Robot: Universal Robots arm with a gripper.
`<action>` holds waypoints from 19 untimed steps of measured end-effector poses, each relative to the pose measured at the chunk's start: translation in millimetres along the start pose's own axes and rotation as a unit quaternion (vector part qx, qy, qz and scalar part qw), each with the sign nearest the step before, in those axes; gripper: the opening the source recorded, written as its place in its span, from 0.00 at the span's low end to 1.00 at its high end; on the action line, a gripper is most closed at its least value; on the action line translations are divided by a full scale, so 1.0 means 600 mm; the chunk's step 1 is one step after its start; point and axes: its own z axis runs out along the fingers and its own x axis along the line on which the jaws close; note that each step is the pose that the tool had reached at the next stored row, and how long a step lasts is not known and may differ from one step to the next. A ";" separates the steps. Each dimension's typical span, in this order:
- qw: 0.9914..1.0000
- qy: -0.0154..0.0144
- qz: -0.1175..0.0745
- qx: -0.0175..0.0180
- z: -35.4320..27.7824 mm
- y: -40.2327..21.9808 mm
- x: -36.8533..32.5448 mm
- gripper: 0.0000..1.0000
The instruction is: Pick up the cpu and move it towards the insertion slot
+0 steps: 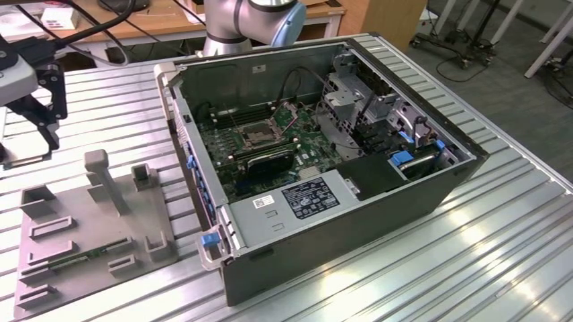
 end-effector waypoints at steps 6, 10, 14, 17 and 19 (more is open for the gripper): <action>1.000 0.000 0.000 0.000 0.000 0.000 -0.009 0.55; 1.000 0.000 0.000 0.000 0.000 0.000 -0.013 0.55; 1.000 0.000 0.000 0.000 0.000 0.000 -0.017 0.55; 1.000 0.000 0.000 0.000 0.000 0.000 -0.019 0.55; 1.000 0.000 0.000 0.000 0.000 0.000 -0.019 0.55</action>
